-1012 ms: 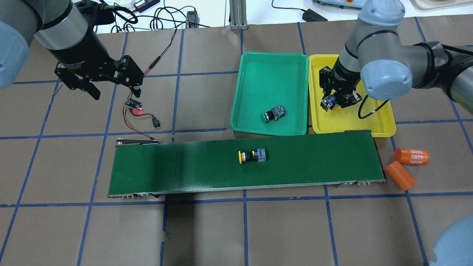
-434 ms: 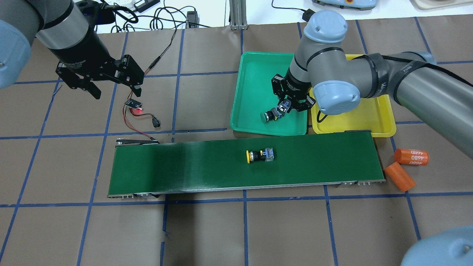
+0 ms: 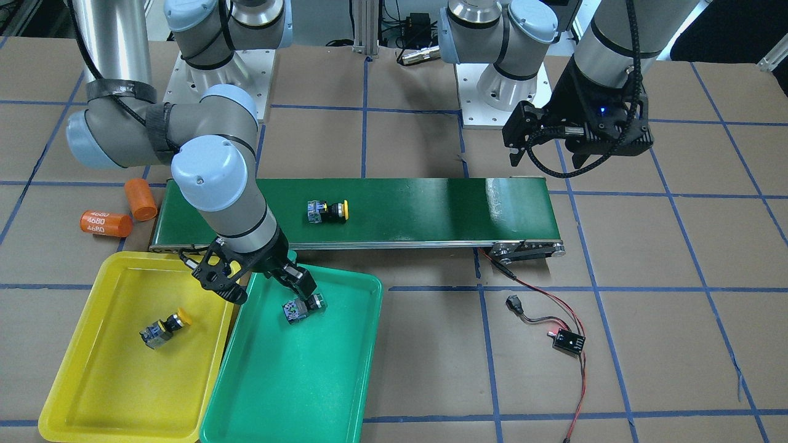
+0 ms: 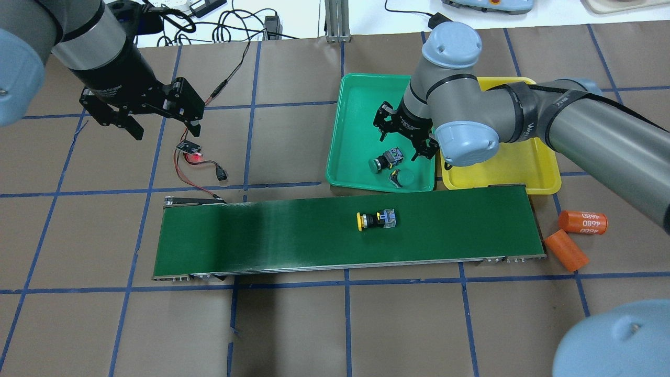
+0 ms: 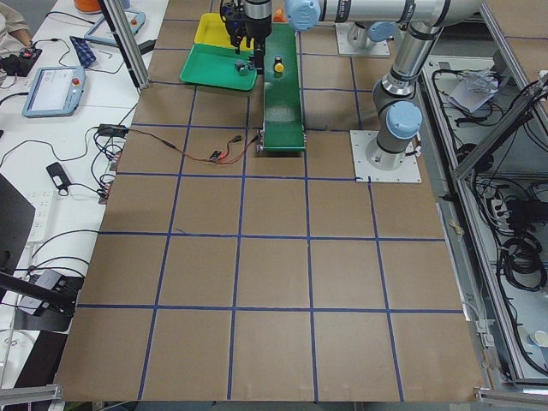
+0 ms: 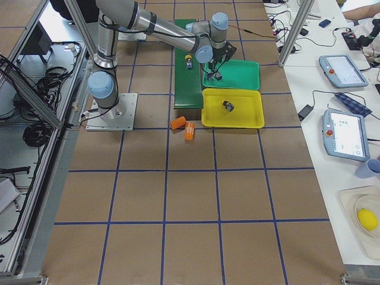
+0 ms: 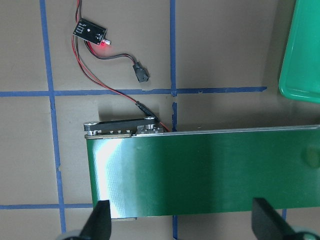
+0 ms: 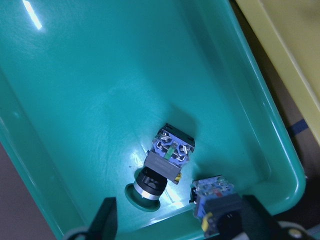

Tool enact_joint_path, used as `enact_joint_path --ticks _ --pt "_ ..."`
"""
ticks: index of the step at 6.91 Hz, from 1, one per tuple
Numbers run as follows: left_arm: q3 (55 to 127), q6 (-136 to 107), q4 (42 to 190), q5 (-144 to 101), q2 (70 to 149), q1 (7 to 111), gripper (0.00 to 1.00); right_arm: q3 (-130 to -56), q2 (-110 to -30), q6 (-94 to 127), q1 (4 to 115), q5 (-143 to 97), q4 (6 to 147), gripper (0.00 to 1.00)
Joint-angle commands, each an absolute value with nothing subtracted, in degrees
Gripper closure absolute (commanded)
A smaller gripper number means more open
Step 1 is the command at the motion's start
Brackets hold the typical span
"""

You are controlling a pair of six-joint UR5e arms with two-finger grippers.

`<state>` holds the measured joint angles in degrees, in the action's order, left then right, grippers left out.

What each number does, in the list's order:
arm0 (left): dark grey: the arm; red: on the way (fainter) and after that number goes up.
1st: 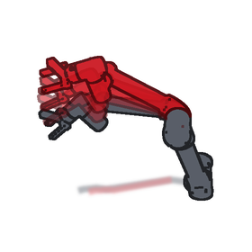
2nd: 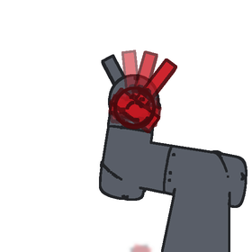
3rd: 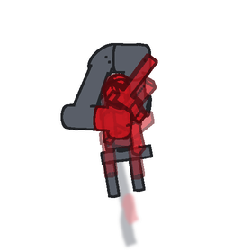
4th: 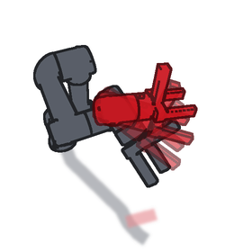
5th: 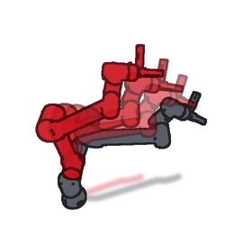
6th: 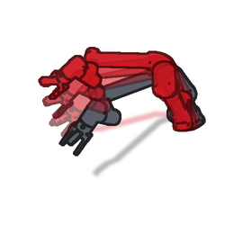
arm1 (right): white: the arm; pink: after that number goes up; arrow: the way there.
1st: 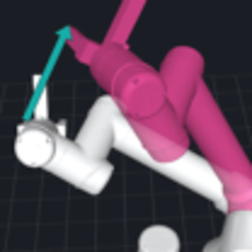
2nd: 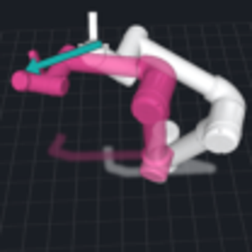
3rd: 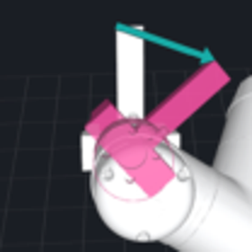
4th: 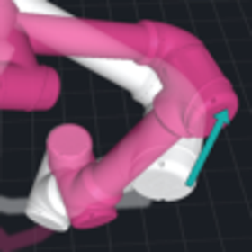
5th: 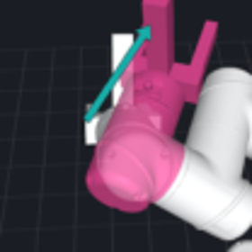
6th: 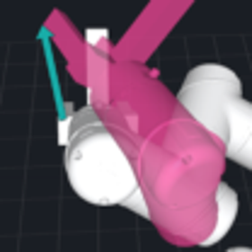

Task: Sort buttons by color to trays
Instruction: 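Lower the button into the green tray and open the right gripper, then move the right gripper down to the yellow-base button on the belt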

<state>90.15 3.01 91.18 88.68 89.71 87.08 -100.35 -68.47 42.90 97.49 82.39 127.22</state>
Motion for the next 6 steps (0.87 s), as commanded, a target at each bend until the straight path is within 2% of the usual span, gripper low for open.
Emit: enact_joint_path --ticks 1,4,6 --pt "90.1 3.0 91.1 88.7 89.7 87.0 0.0 -101.4 -70.0 44.9 97.5 82.4 125.5 0.0" --pt "90.4 3.1 91.1 88.7 89.3 86.8 0.0 -104.1 -76.3 58.3 97.6 82.3 114.6 0.0" --pt "90.4 3.1 91.1 88.7 89.4 86.8 0.0 -108.6 -80.1 68.9 97.7 82.2 114.2 0.0"
